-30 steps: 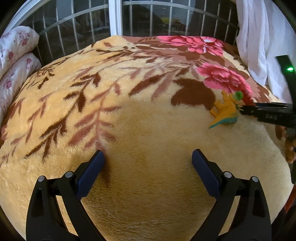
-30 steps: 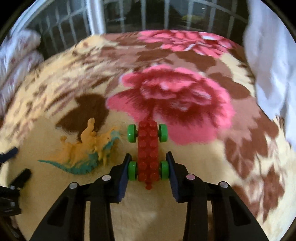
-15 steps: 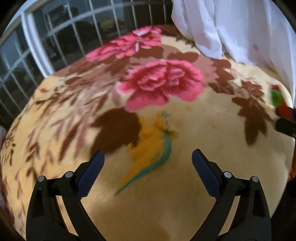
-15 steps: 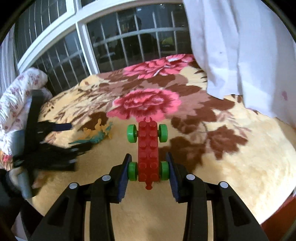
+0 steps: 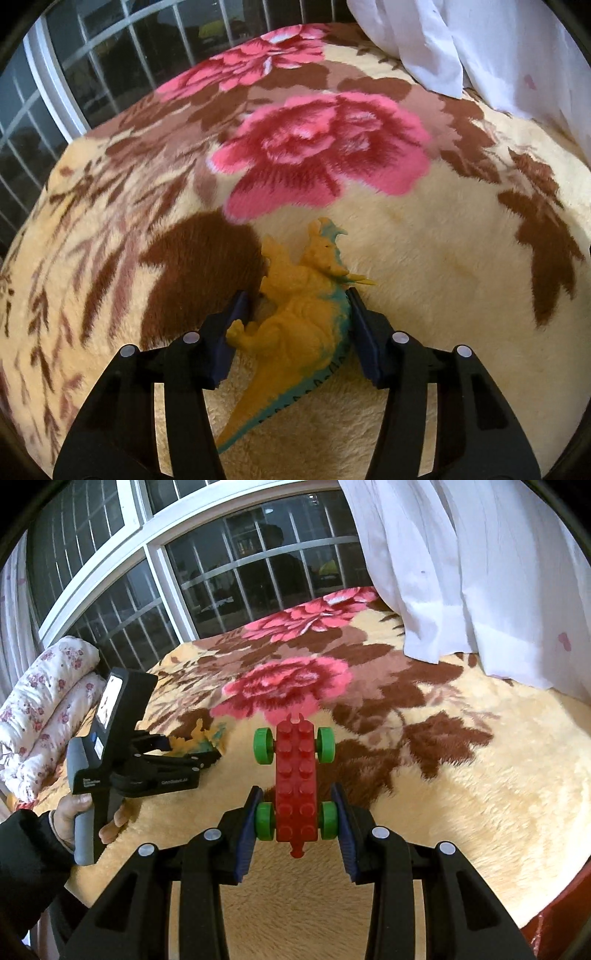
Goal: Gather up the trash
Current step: 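Grasp the red-green toy car with the right gripper while the left grasps the yellow dinosaur, then lower the toy car and dinosaur into the orange bucket and release both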
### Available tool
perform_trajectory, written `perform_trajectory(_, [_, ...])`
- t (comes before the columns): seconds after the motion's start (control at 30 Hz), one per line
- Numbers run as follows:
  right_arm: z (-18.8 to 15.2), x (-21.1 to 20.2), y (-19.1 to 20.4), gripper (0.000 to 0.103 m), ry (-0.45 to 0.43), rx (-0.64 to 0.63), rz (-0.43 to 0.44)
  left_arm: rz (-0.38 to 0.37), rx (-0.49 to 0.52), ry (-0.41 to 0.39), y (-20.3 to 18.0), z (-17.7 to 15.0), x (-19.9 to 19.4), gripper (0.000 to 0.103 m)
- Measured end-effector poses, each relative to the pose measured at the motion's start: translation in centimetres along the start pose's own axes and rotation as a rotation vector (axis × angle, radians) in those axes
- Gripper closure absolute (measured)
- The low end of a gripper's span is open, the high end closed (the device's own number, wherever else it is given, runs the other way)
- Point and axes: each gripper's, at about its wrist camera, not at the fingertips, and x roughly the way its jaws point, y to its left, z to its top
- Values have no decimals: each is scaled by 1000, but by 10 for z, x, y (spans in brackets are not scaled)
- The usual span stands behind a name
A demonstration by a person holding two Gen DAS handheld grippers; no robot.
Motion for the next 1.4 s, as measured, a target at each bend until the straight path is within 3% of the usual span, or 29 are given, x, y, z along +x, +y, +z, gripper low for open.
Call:
perform_trajectory(0.33, [24,-9,24,65,-34,-14,37,42,-92,-86,12,-3,-38,51])
perform_trajectory(0.47, [51,-42,41,65,-115,-32,61,46,-123,-145,17,-10,-70,51])
perform_trajectory(0.57, [52,-58,51,65,-146,-49,62,43,-162,-191,26,-22,-92,51])
perform_trajectory(0.87, [-19,-53,73,65,-22,-64,91,69,-276,-218,47,-89,-140,51])
perform_trajectory(1.2, [-99,-97,100,65,25,-91,123,47,-231,-278,8,-185,-196,51])
perform_trajectory(1.4, [-146,-100,112,65,98,-89,135,20,-257,-246,-5,-244,-206,50])
